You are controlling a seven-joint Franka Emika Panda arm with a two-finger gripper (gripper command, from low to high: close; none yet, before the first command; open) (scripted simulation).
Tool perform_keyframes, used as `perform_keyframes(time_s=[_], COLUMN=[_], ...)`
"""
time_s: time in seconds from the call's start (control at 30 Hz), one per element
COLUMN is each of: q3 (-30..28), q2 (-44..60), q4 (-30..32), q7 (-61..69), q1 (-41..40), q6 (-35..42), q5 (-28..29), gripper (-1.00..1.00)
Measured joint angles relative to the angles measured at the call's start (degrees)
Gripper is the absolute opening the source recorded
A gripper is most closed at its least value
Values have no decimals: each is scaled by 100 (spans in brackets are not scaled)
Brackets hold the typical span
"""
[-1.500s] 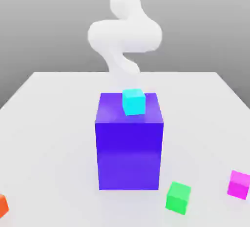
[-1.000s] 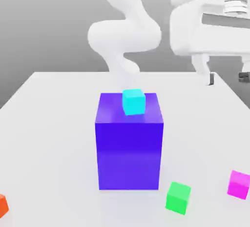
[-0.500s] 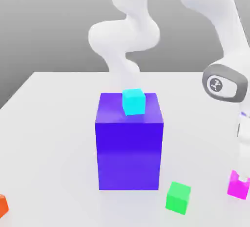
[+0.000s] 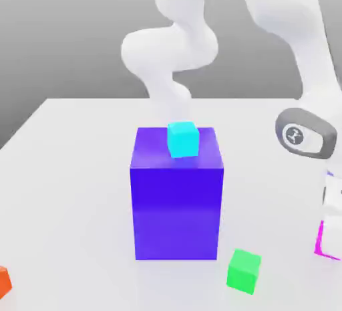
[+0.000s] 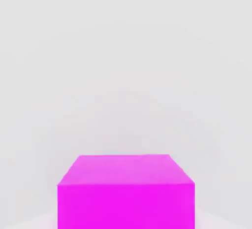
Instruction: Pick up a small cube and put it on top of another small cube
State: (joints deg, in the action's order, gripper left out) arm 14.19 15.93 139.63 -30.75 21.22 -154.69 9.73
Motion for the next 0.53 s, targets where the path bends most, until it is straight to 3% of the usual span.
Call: perform_keyframes(time_s=[0.23, 0.4, 0.43, 0.53], q3=[-730, -958, -984, -984], q2=[-1040, -470, -307, -307], q4=[625, 725, 719, 719], q7=[-1425, -1953, -1989, -1989], q1=[-695, -848, -833, -833], q6=[343, -336, -494, -494], q5=[-758, -732, -693, -693], gripper=[-100, -100, 100, 100])
